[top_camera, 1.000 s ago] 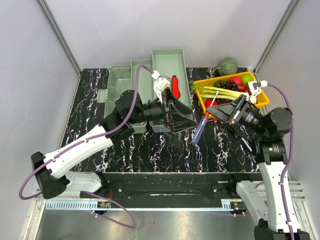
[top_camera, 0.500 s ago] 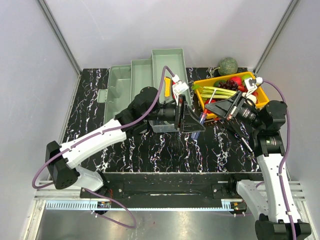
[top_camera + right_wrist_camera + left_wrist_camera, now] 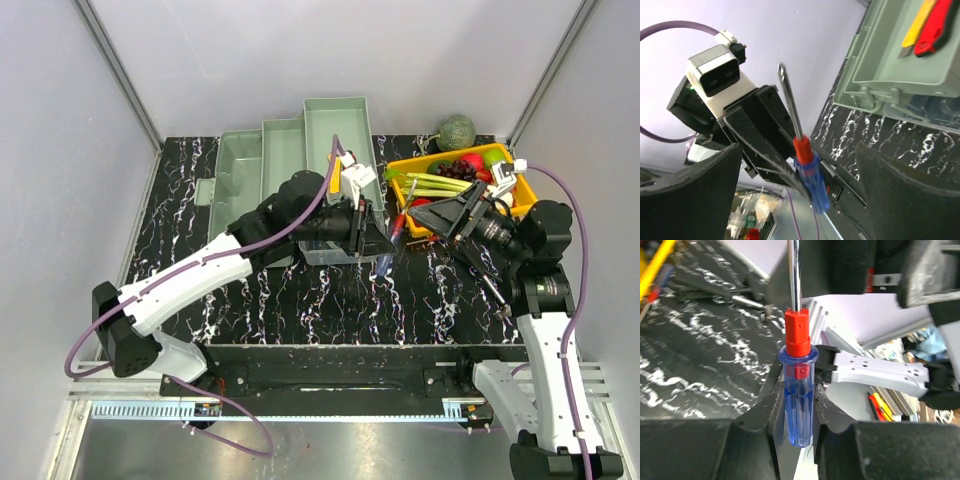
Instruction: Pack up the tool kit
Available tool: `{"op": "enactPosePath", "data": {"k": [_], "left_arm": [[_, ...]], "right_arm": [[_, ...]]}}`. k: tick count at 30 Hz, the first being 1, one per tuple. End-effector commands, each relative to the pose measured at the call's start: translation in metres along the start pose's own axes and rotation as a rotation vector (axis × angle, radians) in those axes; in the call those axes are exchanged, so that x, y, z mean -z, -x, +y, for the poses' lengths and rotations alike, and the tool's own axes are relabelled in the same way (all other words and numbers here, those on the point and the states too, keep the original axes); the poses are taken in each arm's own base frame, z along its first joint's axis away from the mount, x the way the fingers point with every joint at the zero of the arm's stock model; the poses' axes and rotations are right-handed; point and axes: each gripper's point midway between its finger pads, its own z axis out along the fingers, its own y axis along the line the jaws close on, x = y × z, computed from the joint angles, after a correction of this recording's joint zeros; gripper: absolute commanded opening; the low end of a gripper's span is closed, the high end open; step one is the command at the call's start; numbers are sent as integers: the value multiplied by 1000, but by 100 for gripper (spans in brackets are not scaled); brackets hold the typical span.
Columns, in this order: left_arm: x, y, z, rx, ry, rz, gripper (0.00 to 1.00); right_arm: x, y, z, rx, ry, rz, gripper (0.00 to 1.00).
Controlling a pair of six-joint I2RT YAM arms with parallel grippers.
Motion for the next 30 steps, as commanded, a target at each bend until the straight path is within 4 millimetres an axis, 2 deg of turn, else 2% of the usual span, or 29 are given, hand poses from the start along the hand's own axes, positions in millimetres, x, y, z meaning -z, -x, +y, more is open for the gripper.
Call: {"op": "enactPosePath", "data": {"k": [1,6,9,11,16,19,22,25,28,30], "left_arm": [[50,48,16,-51,180,-177,0],[118,69,78,7,468,-293,0],[158,74,116,84,655,-321,0],[173,78,138,124,722,-311,0],[189,82,201,186,903,-243,0],[194,81,235,240,949,-217,0],[187,80,260,260,985,-189,0],[174,75,277,283,974,-138,0],[171,65,294,299,1009,-102,0],[171,58,304,301,1033,-77,6]], "right_arm": [[12,10,-4,85,-124,-91,99],[21,8,-42,0,-315,-139,99],[26,1,-65,-52,-406,-140,99],[28,-4,-77,-71,-444,-137,99],[35,-12,-97,-101,-508,-153,100],[40,-18,-108,-126,-555,-153,99],[42,-28,-125,-175,-612,-114,99],[45,-35,-143,-220,-674,-111,99],[51,-38,-157,-254,-730,-144,99],[57,-40,-166,-286,-774,-176,100]]}}
